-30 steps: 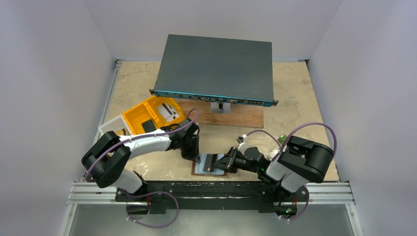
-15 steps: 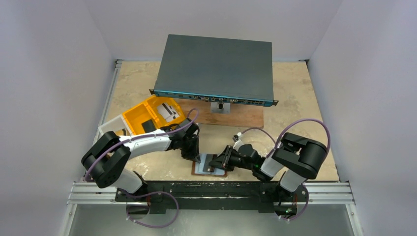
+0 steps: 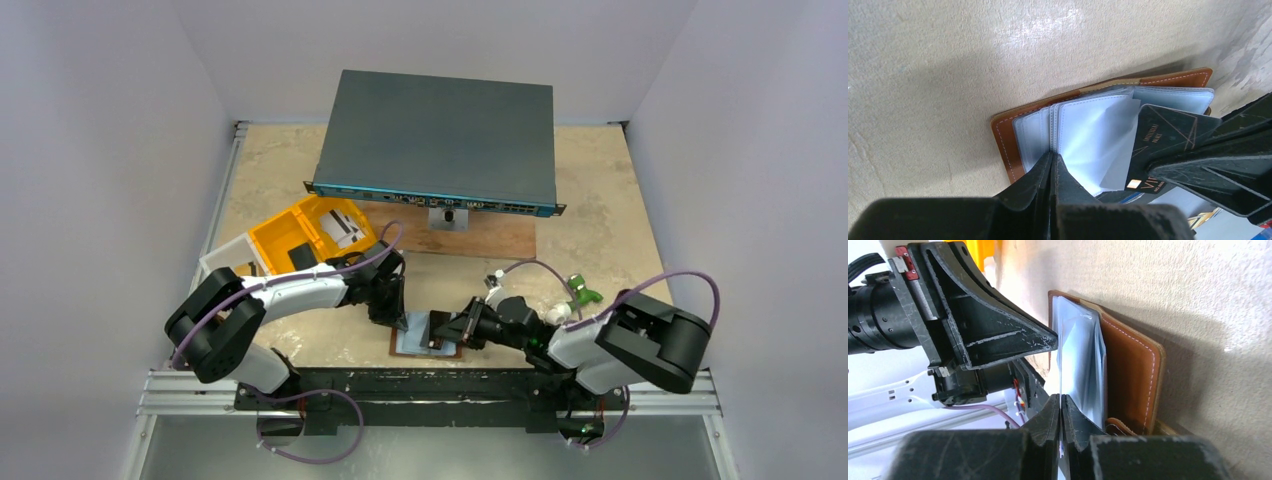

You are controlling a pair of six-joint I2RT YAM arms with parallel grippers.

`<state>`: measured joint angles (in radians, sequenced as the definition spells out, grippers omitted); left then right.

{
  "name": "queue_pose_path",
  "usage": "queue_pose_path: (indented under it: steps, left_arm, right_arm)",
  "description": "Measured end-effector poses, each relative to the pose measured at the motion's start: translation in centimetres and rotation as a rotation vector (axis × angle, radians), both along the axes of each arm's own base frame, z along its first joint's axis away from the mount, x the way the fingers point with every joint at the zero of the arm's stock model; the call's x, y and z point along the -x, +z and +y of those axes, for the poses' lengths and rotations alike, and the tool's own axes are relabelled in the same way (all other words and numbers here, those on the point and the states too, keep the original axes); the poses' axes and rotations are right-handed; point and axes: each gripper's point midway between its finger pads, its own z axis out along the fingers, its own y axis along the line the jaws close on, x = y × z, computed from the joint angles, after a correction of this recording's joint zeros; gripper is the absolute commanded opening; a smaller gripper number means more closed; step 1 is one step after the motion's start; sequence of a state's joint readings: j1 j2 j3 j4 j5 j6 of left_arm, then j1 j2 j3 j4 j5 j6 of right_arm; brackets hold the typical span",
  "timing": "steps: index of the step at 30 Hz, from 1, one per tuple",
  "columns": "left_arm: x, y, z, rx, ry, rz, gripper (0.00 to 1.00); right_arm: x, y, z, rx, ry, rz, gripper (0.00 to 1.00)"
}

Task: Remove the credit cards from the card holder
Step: Remove the credit card from the card holder.

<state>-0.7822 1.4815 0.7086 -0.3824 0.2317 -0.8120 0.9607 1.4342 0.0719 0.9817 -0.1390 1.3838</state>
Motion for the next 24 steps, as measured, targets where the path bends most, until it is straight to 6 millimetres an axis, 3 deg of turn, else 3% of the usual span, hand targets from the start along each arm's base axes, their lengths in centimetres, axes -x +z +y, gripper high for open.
queue_pose_path:
  steps: [9, 15, 24]
  left_arm:
    - [0.0, 0.1, 0.0, -0.009, -0.002, -0.006, 0.0]
    - [-0.4, 0.5, 1.4, -0.079, 0.012, -0.037, 0.01]
    - [-1.2, 3.8, 2.4, -0.101, 0.007, -0.118, 0.34]
  right_arm:
    - [-0.9, 1.6, -0.9, 0.086, -0.028, -0.068, 0.0]
    - [-1.6, 2.6, -0.8, 0.142, -0.027, -0.103, 0.0]
    - [-1.3, 1.1, -1.6, 0.251, 0.003, -0.092, 0.0]
